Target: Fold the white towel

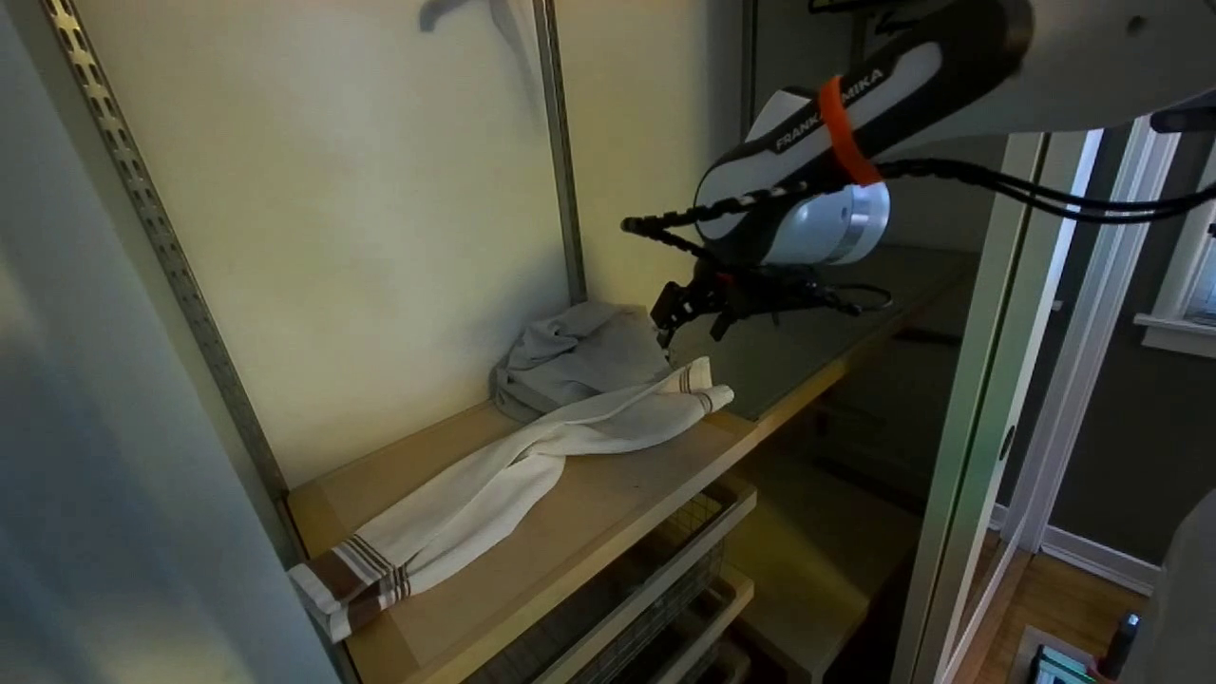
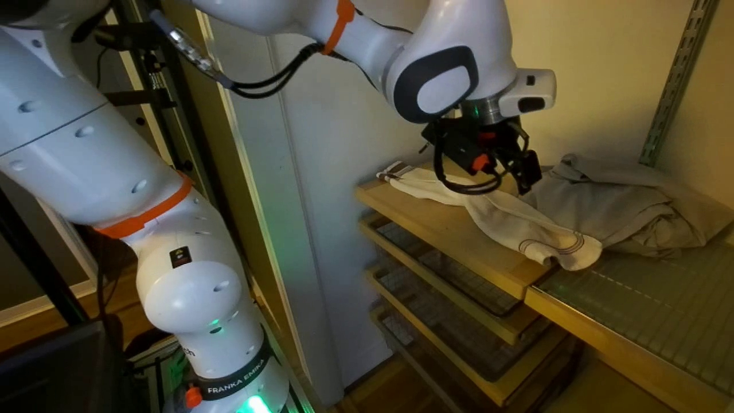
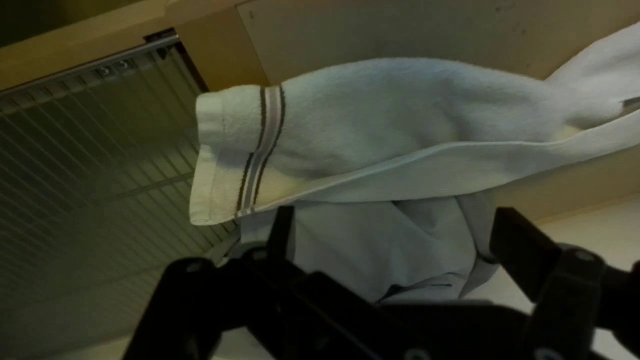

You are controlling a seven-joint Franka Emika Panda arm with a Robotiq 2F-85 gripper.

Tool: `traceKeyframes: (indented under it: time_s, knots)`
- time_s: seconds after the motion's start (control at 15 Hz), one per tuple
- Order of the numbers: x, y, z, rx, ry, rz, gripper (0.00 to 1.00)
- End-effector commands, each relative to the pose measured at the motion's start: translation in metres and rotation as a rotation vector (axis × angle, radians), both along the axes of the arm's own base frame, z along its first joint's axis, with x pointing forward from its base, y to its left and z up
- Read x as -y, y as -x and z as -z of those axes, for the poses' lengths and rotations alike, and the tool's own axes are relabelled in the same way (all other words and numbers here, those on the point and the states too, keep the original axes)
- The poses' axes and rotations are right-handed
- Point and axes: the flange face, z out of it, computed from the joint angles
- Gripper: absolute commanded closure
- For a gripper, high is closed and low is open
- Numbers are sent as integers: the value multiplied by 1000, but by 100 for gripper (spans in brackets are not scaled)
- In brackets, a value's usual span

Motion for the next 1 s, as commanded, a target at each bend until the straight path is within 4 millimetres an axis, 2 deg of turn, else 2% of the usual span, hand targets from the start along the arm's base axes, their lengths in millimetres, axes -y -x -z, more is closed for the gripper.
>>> traceKeyframes:
  time_s: [0.0, 0.33, 0.53, 0.73, 0.93]
  knots:
    - [36, -39, 25, -12, -56, 35, 0]
    - [77, -66, 66, -60, -96, 81, 0]
    - [99, -66, 93, -145, -133, 97, 0]
    - [112, -66, 115, -257, -194, 114, 0]
    - [116, -70, 125, -301, -238, 100, 0]
